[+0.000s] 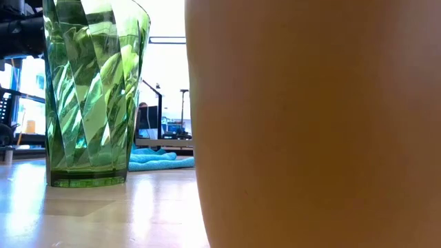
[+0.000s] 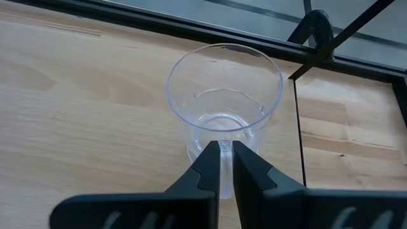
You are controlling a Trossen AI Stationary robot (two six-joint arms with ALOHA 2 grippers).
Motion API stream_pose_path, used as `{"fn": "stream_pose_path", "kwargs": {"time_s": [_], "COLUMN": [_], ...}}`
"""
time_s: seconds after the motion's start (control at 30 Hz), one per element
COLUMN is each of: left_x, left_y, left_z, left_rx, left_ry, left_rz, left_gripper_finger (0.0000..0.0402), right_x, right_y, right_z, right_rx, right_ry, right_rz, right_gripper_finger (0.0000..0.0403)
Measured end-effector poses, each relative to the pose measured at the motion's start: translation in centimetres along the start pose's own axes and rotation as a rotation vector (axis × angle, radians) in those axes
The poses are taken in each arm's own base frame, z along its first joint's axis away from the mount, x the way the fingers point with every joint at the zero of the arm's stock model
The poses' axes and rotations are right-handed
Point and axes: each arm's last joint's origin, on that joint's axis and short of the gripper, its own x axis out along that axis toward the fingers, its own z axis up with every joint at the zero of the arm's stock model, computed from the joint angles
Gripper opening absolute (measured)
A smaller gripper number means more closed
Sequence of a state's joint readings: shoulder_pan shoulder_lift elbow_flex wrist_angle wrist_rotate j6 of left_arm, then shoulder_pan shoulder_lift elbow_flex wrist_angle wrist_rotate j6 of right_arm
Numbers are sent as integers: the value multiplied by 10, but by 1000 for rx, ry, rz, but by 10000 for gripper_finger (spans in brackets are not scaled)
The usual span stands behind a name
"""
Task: Stack small to large cups/mugs on shelf
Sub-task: Put the transparent mug on the shelf
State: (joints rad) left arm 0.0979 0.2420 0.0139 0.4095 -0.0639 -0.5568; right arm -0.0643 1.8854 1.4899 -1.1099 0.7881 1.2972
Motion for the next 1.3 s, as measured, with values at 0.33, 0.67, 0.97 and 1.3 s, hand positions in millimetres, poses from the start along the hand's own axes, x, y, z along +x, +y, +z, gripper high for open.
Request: {"fn": "stream_pose_path", "kwargs": {"time_s": [0.33, 0.67, 0.97, 1.3], "left_x": [0, 0, 0, 0], "left_y": [0, 0, 0, 0], "left_z": [0, 0, 0, 0], "left_rx": [0, 2, 2, 2], "left_ry": [0, 0, 0, 0], "left_rz": [0, 0, 0, 0], "left_gripper_finger": [143, 143, 143, 143], "right_x": [0, 0, 0, 0], "right_y": [0, 0, -1, -4], "right_z": [0, -1, -1, -2], "right_rx": [-3, -3, -5, 12], "right_ry": [8, 10, 13, 23], "right_rz": [-1, -3, -4, -30], "right_gripper_finger": [25, 26, 29, 81]}}
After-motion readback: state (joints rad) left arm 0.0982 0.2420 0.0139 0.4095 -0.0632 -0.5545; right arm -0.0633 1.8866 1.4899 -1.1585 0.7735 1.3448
